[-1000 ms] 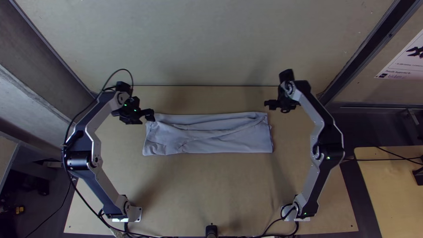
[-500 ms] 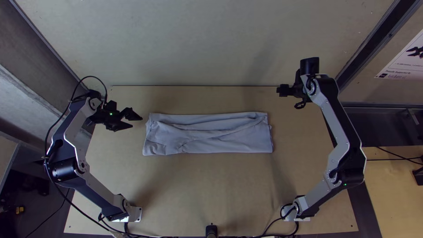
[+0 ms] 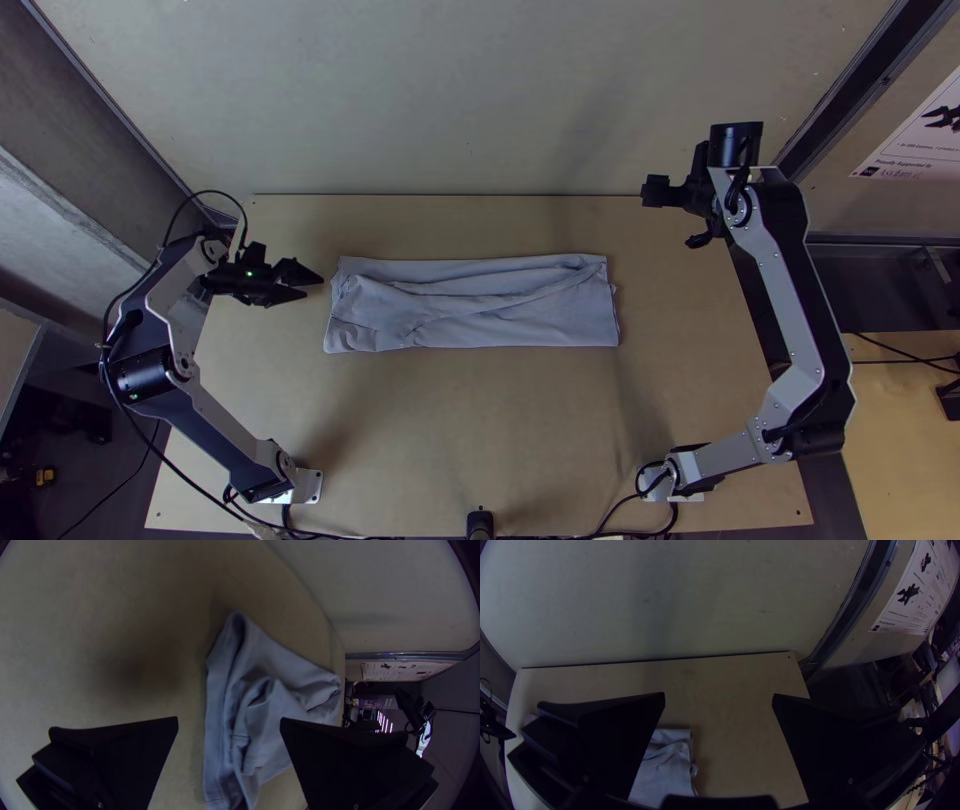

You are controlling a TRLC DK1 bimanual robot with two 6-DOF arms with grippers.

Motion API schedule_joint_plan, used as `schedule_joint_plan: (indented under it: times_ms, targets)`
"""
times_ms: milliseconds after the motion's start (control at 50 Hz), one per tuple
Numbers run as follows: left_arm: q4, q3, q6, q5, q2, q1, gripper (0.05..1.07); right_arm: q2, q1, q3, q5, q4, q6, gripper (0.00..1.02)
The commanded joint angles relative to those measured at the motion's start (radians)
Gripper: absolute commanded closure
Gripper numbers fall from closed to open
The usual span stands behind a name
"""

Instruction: Fold the t-shirt

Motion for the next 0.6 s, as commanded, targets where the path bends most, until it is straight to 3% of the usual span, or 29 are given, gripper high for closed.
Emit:
schedule_joint_plan:
  times_ms: [0,260,580]
  targets:
    - [0.006,-0.039,0.053,0.025,0.042,0.006,0.09,-0.037,0.014,0.003,-0.003,-0.011,0.024,0.03]
    - [0.02,-0.063,0.059,0.038,0.079,-0.023,0.09,-0.065,0.02,-0.029,-0.003,-0.011,0.043,0.03]
    - [0.072,-0.132,0.012,0.041,0.073,-0.153,0.09,-0.075,0.022,-0.034,-0.003,-0.011,0.063,0.03]
